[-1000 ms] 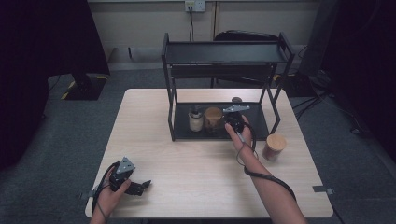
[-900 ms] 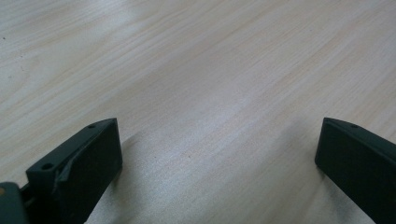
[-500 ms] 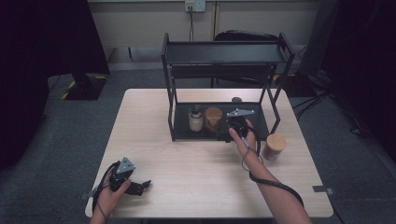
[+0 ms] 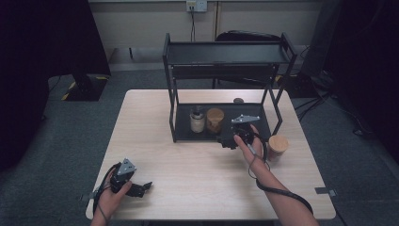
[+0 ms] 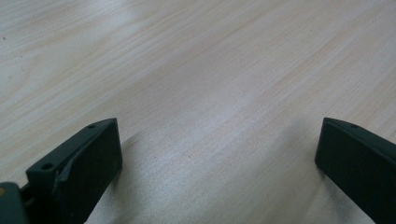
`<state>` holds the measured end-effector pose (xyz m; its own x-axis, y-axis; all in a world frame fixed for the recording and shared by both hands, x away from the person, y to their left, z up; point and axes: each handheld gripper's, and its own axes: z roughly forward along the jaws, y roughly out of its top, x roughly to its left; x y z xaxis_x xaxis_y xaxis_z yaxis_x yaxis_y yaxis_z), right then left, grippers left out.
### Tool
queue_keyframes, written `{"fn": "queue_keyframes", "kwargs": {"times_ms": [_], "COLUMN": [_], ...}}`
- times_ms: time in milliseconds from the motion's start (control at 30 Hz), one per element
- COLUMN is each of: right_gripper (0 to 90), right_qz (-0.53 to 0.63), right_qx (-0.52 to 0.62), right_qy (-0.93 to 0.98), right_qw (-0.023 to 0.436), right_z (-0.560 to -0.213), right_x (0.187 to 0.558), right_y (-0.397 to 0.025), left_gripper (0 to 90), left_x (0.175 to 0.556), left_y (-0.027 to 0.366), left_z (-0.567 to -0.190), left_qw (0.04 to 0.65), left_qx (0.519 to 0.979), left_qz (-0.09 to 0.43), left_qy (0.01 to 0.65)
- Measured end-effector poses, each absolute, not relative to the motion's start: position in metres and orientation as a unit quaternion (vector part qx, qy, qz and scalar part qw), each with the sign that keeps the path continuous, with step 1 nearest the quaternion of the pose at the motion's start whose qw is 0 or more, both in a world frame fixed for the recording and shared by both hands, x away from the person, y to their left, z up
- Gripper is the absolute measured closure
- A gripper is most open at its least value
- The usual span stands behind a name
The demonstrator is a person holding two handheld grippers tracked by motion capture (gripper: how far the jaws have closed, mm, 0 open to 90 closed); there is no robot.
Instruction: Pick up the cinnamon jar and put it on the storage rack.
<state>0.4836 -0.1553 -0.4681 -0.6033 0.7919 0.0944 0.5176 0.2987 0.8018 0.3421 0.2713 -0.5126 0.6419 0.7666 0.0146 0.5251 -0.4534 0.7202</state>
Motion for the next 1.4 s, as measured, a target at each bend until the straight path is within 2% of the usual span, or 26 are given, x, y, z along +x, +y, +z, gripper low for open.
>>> {"fn": "queue_keyframes", "kwargs": {"times_ms": [1400], "right_gripper": [3.8], "right_qz": [0.428], "right_qx": [0.396], "right_qy": [0.798], "right_qw": [0.150], "right_z": [-0.478], "right_x": [0.442], "right_y": [-0.177], "left_gripper": [0.1], "left_x": [0.342], "left_y": [0.271], "left_z": [-0.513], "left_qw": [0.352], "left_qx": [0.835], "left_qz": [0.172], "left_qy": [0.387]}}
